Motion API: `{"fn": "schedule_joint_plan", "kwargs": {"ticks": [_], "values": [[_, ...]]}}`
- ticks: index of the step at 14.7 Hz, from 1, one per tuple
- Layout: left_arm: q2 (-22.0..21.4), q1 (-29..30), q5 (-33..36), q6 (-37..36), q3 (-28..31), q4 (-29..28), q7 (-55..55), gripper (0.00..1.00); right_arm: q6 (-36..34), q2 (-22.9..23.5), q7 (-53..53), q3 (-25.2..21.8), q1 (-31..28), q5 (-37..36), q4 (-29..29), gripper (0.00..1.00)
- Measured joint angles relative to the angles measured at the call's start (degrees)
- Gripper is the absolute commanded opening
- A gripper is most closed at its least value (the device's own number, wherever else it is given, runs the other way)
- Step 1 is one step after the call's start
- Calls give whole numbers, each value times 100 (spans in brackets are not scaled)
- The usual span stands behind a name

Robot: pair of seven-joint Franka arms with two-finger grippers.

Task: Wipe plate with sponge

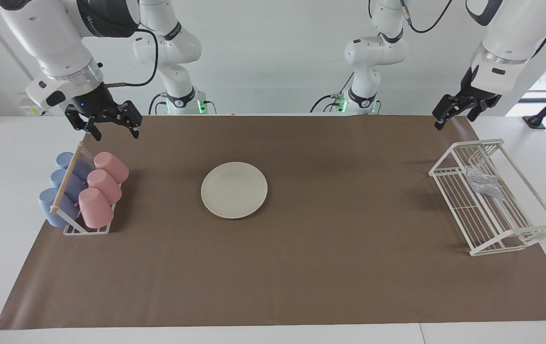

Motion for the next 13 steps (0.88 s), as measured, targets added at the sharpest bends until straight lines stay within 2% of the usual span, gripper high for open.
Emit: {"fn": "schedule_joint_plan", "kwargs": {"ticks": [4, 13], "values": [[8, -44, -134, 307, 11, -407, 36, 100, -3, 0, 13, 0, 3, -33, 5, 100], [5, -56, -337, 150, 31, -326, 496, 100, -3, 0, 20, 0, 3, -38, 5, 100]]}}
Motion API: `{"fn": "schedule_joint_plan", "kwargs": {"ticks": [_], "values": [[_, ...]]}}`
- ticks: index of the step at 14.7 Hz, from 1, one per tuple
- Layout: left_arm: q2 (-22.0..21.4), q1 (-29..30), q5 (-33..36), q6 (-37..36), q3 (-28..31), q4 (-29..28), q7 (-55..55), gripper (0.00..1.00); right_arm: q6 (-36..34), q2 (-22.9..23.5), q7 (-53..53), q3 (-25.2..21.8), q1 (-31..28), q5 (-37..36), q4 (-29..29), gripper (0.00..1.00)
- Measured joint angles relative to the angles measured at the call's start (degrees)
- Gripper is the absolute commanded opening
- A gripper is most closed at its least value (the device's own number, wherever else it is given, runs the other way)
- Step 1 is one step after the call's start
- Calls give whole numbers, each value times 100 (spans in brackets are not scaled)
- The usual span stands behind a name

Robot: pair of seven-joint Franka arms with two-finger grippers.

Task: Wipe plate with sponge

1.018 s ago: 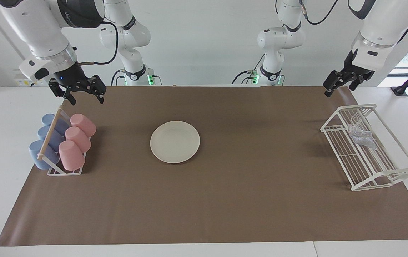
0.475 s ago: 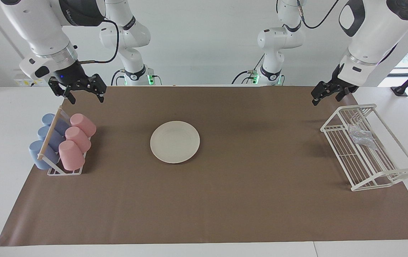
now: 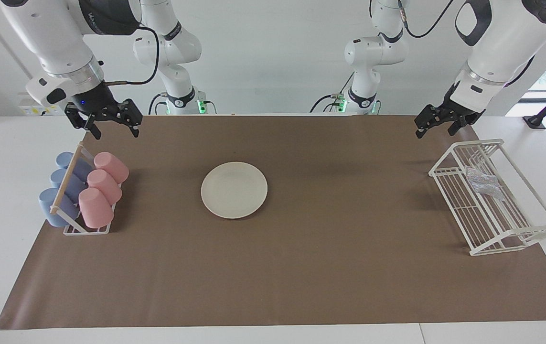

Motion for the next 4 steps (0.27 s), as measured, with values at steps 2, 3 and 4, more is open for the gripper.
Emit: {"fn": "schedule_joint_plan", "kwargs": {"ticks": [2, 3, 4], "values": [[-2, 0, 0, -41, -3, 40, 5, 100, 0, 0, 0, 0, 0, 0, 0, 100], [-2, 0, 0, -47, -2, 49, 5, 100, 0, 0, 0, 0, 0, 0, 0, 100], [-3, 0, 0, -47, -2, 55, 6, 100, 0, 0, 0, 0, 0, 0, 0, 100]]}}
